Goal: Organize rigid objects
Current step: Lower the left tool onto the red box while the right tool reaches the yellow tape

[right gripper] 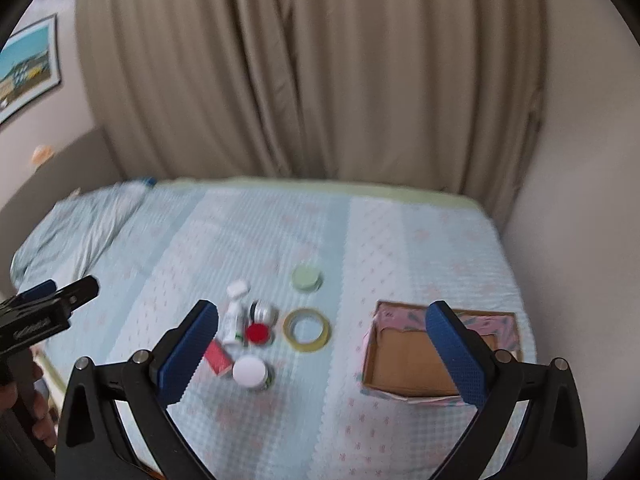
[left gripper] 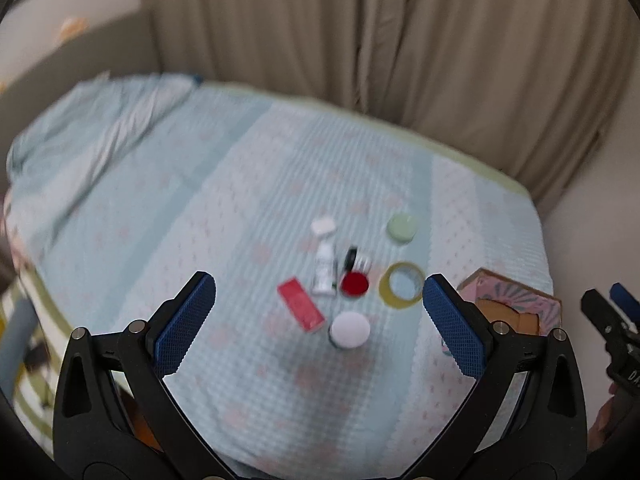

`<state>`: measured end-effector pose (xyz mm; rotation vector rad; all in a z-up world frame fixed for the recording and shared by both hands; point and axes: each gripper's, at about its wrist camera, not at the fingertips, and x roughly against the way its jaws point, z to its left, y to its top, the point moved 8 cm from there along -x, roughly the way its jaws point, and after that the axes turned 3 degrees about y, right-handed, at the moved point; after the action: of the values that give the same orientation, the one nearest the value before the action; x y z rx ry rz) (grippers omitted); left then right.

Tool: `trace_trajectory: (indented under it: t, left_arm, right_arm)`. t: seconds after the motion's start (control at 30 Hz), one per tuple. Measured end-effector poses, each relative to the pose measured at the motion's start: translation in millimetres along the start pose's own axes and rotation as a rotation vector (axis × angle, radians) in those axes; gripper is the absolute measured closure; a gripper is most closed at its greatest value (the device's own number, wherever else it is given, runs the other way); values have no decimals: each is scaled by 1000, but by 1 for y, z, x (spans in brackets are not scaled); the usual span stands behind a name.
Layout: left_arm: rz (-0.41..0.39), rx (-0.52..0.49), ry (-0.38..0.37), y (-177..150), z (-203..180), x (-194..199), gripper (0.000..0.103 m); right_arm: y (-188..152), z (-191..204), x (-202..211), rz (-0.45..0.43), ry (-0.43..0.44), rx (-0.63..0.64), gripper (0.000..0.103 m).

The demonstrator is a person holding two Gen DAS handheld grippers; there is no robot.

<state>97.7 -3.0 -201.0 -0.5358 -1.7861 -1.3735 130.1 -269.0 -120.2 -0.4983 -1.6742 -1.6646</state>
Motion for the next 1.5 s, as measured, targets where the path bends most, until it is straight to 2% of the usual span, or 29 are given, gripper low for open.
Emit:
trace_trajectory:
  t: [0.2, 0.27, 0.57, 0.67, 0.8, 0.9, 1.0, 1.13, 1.27, 1.3, 1.5]
  left_arm:
    - [167, 113, 42, -41, 13, -79, 0]
    - [200, 133, 50, -50, 14, -102, 0]
    - [335, 195, 94, -90, 15, -229, 2]
    - [361, 194, 111, -103, 16, -267, 3]
    - [408, 191, 124, -121, 18, -310, 15]
    - [426, 216, 132, -130, 20, -330, 18]
    - [424, 233, 143, -131, 23, -342, 26]
    - [408, 213, 200, -125, 24, -353, 34]
    - [411, 171, 180, -118, 14, -358, 52]
    - [411, 158, 189, -116, 12, -358, 52]
    - [400, 162, 181, -109, 7, -364, 57]
  right_arm:
    - [-29, 2, -89, 156, 75, 35, 0]
    - [-40, 2, -116, 195, 87, 27, 0]
    - [-92, 12, -243, 323, 78, 33, 0]
    - [-112, 11, -281, 364, 49, 46, 0]
    - [-137, -1, -329, 404, 15, 8, 0]
    - [-149, -12, -358, 424, -8, -9, 0]
    - [-155, -18, -383, 438, -6, -25, 0]
    - [-151, -15, -401, 434, 3, 12, 0]
    - [-142, -12, -412, 417, 9, 51, 0]
    - [-141, -11, -414, 420, 10, 56, 6]
    - [-140, -11, -417, 434, -6, 64, 7]
